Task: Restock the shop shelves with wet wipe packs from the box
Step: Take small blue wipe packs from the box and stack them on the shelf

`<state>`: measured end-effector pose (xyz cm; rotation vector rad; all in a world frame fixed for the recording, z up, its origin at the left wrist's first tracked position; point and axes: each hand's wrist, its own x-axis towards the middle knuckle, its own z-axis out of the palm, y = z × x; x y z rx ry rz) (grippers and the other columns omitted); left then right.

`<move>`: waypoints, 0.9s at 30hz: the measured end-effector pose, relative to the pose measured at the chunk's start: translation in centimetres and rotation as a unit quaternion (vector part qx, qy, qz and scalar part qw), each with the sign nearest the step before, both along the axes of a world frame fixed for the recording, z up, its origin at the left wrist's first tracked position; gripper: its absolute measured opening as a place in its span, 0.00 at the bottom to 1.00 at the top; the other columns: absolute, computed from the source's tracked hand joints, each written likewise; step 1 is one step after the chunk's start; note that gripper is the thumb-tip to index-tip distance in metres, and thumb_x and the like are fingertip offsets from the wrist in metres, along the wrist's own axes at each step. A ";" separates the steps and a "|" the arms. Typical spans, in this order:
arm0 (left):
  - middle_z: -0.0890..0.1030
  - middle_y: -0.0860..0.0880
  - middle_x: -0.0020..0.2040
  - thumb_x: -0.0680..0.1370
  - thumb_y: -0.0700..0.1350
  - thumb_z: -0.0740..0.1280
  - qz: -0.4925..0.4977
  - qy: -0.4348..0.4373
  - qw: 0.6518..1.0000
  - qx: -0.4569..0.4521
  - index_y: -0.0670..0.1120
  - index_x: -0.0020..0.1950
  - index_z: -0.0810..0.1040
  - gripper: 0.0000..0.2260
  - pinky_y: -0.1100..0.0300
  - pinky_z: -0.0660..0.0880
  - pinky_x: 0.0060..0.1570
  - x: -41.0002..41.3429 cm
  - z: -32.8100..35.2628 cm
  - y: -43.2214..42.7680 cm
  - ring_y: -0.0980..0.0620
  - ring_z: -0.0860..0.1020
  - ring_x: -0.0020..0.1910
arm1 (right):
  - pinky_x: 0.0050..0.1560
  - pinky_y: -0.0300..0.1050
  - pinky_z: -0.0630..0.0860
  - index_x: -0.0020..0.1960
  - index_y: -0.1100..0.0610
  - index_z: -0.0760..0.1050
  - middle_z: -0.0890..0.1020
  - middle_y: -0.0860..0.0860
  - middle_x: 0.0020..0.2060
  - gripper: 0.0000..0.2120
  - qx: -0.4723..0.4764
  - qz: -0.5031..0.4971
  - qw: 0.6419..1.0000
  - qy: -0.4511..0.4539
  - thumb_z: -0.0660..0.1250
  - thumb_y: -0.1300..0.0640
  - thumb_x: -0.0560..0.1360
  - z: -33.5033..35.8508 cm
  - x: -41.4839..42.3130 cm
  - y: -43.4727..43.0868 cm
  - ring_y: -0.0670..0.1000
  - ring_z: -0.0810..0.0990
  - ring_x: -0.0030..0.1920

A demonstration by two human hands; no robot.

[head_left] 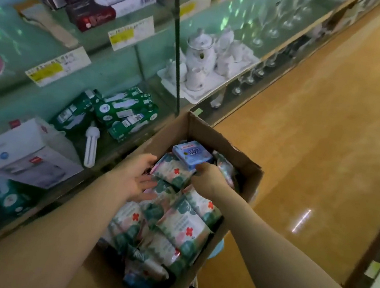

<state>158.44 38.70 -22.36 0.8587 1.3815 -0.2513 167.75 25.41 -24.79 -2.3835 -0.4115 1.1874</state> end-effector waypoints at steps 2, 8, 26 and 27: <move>0.72 0.41 0.53 0.80 0.49 0.62 0.008 -0.003 1.000 -0.011 0.43 0.57 0.71 0.10 0.43 0.71 0.55 1.1 -1.7 0.2 0.43 0.75 0.53 | 0.52 0.48 0.74 0.66 0.58 0.69 0.72 0.58 0.61 0.16 -0.010 0.047 0.999 -0.014 0.60 0.58 0.79 -1.9 0.8 1.4 0.60 0.74 0.58; 0.72 0.40 0.56 0.80 0.49 0.62 0.053 -0.023 0.997 -0.046 0.46 0.60 0.70 0.11 0.44 0.70 0.55 3.4 -5.2 0.1 0.43 0.74 0.57 | 0.71 0.59 0.59 0.75 0.57 0.57 0.56 0.61 0.74 0.28 -0.044 0.144 0.984 -0.097 0.62 0.56 0.78 -6.8 2.5 4.1 0.64 0.53 0.74; 0.70 0.36 0.67 0.80 0.51 0.63 0.091 -0.034 0.991 -0.092 0.46 0.72 0.65 0.22 0.42 0.68 0.59 4.3 -8.1 0.5 0.39 0.70 0.66 | 0.57 0.50 0.74 0.67 0.60 0.68 0.76 0.57 0.61 0.18 0.025 0.163 0.950 -0.266 0.61 0.56 0.79 -7.8 3.8 3.3 0.57 0.76 0.60; 0.71 0.36 0.65 0.79 0.52 0.63 0.091 -0.040 0.990 -0.098 0.45 0.71 0.65 0.22 0.42 0.69 0.59 4.4 -7.7 0.5 0.38 0.70 0.66 | 0.56 0.50 0.75 0.67 0.59 0.68 0.77 0.57 0.60 0.18 0.055 0.153 0.954 -0.253 0.62 0.55 0.78 -7.1 3.5 2.8 0.57 0.77 0.59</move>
